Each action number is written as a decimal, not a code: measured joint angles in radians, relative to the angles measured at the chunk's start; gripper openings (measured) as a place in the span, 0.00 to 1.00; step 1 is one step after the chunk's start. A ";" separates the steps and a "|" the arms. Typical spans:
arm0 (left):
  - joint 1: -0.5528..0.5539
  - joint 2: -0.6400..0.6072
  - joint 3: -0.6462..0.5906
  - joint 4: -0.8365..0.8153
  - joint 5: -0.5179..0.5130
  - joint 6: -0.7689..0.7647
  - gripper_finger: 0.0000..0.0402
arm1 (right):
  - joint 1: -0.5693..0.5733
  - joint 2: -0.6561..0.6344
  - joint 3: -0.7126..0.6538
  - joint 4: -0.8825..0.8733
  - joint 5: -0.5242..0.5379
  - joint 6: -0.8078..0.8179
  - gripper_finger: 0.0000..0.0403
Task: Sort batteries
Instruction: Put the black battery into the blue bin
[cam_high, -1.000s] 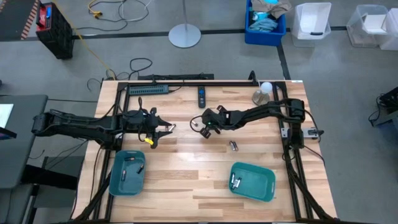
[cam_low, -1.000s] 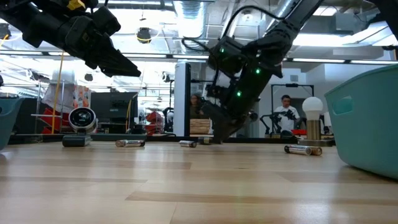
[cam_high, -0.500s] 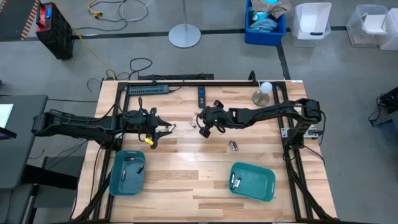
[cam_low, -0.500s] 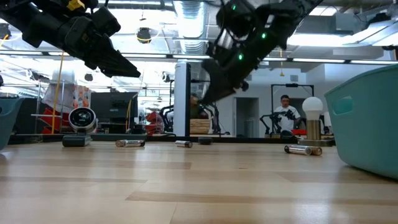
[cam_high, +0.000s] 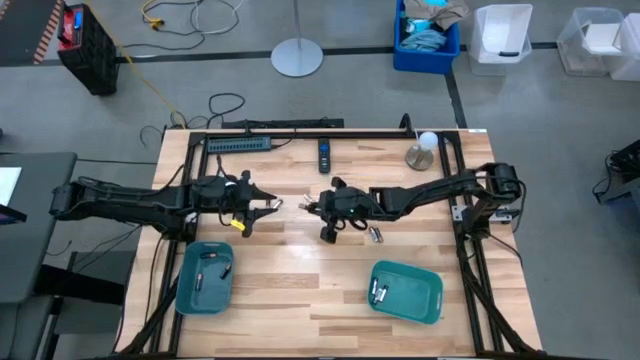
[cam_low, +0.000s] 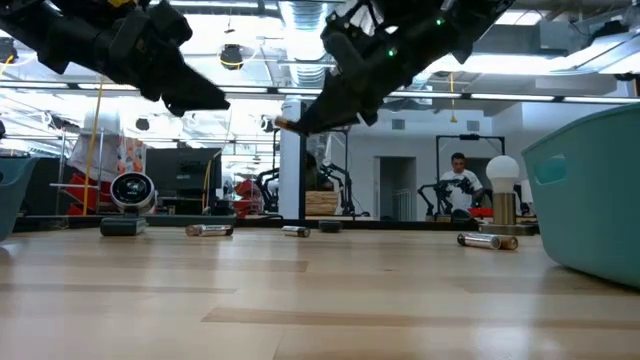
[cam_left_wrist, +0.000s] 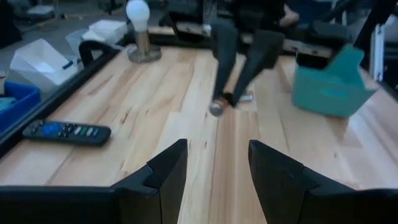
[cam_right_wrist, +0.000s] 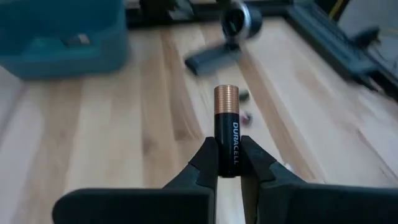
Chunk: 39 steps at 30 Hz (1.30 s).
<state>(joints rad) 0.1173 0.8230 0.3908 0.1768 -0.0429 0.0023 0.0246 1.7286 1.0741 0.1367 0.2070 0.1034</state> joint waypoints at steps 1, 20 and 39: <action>-0.001 -0.011 0.000 0.004 0.000 -0.005 0.42 | 0.008 0.009 0.001 0.030 0.000 0.001 0.10; -0.138 -0.347 0.000 -0.015 0.004 0.034 0.42 | 0.080 0.516 0.447 0.351 -0.114 0.048 0.10; -0.175 -0.541 0.000 -0.125 0.002 0.030 0.42 | 0.100 0.977 1.227 0.104 -0.303 0.001 0.10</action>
<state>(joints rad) -0.0578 0.2817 0.3908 0.0518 -0.0414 0.0319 0.1246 2.7057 2.3012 0.2404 -0.0965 0.1047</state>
